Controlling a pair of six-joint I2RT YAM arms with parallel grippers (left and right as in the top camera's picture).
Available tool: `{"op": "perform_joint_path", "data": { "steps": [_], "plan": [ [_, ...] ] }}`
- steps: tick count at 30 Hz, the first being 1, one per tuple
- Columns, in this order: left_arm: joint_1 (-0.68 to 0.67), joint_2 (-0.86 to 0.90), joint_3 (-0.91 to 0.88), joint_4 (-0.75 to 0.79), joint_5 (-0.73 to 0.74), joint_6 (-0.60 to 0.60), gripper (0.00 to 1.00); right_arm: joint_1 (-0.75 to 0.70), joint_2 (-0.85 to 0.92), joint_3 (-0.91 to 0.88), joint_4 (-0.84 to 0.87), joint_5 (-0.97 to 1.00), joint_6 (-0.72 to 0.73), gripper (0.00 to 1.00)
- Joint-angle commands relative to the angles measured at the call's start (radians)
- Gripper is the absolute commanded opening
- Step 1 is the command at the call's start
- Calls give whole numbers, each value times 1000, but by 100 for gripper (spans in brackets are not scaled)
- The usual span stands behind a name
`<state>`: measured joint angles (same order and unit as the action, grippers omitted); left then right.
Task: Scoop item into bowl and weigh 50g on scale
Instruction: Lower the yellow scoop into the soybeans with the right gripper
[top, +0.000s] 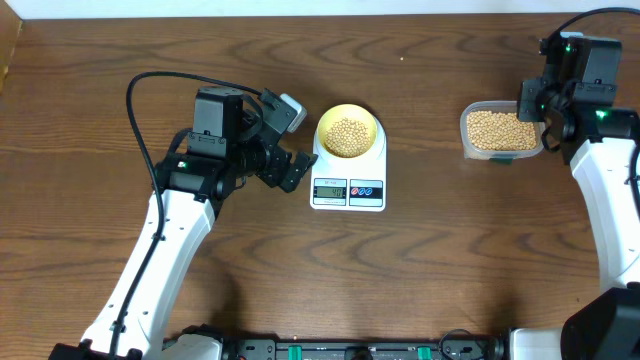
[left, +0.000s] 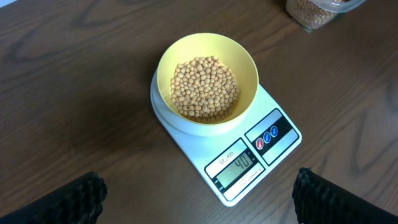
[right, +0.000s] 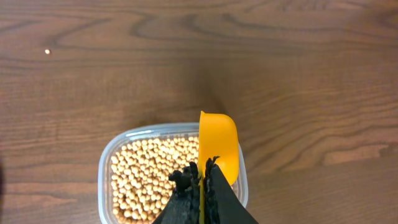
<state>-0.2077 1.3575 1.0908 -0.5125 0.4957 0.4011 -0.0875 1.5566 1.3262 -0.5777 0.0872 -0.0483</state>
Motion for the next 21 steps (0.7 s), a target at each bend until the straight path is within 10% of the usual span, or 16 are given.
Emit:
{"op": "perform_joint_path", "data": {
  "steps": [1, 21],
  "plan": [
    [-1, -14, 6, 1, 9, 17, 98, -7, 24, 1, -14, 11, -8, 1],
    [-1, -14, 6, 1, 9, 17, 98, -4, 120, 1, -56, -78, 10, 1]
  ]
}}
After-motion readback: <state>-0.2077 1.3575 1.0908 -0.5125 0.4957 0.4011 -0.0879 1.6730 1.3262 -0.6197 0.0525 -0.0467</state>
